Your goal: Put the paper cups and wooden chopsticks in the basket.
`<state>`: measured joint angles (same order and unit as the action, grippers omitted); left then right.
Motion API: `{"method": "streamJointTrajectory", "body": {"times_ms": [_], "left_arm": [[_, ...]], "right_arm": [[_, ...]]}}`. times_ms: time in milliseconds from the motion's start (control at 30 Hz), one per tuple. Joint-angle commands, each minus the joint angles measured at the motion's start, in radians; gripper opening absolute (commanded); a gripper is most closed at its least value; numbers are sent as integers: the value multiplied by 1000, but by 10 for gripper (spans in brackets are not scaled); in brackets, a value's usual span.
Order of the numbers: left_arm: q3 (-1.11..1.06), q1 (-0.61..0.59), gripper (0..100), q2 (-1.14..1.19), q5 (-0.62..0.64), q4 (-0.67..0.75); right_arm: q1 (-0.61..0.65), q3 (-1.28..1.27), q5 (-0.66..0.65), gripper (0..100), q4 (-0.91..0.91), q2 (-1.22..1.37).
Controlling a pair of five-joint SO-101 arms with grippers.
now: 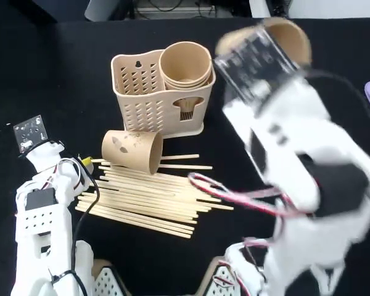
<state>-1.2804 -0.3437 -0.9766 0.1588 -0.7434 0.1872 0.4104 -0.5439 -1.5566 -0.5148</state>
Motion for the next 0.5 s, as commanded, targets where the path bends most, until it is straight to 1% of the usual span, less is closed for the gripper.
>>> {"method": "streamJointTrajectory", "body": {"times_ms": [0, 133, 367, 467], "left_arm": [[12, -7, 241, -18, 5, 15], [13, -8, 241, -18, 5, 15], [16, -8, 241, -18, 5, 15], [18, -8, 241, -18, 5, 15]], "right_arm": [[97, 110, 26, 11, 143, 159], [146, 177, 20, 11, 150, 303], [150, 214, 18, 11, 130, 486], [166, 248, -37, 11, 71, 510]]}}
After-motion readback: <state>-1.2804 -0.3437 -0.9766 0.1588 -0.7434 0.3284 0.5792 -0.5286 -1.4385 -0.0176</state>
